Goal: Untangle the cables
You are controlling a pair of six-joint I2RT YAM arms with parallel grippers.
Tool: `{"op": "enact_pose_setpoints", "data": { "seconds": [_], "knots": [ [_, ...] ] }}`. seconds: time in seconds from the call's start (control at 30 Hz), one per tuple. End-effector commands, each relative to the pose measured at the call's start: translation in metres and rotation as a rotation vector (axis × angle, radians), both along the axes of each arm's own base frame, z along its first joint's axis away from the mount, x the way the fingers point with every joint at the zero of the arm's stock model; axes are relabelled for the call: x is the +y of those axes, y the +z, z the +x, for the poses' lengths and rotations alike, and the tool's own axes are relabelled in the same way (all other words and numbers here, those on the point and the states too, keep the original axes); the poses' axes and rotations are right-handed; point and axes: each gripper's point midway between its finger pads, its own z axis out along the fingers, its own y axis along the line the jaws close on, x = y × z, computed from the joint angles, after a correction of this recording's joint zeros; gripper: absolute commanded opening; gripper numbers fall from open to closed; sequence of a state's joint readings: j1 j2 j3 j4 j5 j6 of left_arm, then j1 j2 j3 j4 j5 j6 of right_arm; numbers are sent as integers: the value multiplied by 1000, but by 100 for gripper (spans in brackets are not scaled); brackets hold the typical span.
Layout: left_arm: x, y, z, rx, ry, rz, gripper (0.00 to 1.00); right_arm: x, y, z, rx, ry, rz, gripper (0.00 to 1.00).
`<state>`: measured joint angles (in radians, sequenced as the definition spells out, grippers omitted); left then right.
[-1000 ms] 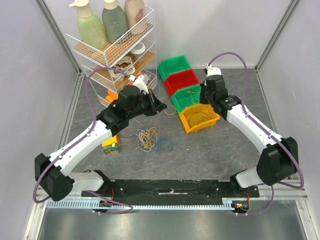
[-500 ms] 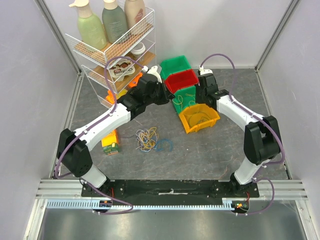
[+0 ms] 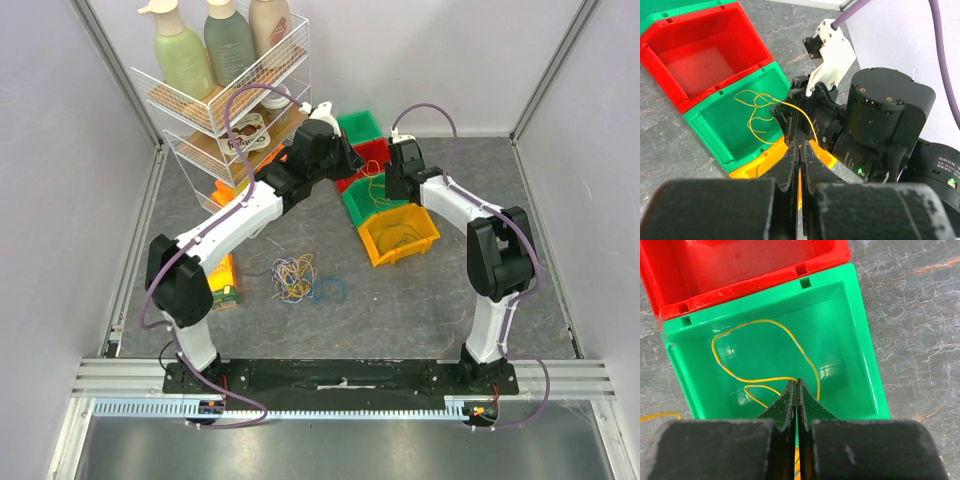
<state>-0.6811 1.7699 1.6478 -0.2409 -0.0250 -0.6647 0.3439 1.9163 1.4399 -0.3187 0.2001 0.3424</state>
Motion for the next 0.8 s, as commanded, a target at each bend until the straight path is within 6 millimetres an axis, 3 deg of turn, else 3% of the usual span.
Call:
{"op": "enact_pose_setpoints", "data": {
  "seconds": [0.0,0.1,0.27,0.43,0.6,0.67,0.77],
  "knots": [
    [-13,-16,13,3,-29,47,2,-3,14,12,-17,-2,-17,4],
    [-17,-38,15,37,-35,76,2,-6,25,9,-13,-3,-21,15],
    [-17,-54,24,49,-12,100,2,-13,76,-1,-61,-2,-7,44],
    [-32,-79,27,94,-43,110,2,-42,119,-22,-105,-49,-26,68],
    [-45,-107,34,110,-42,156,2,-80,174,-59,-221,-105,-54,72],
    [-52,-119,36,105,-24,195,2,-85,187,-76,-256,-112,-46,72],
    [-63,-137,41,116,-3,246,2,-80,191,-101,-276,-72,13,73]
  ]
}}
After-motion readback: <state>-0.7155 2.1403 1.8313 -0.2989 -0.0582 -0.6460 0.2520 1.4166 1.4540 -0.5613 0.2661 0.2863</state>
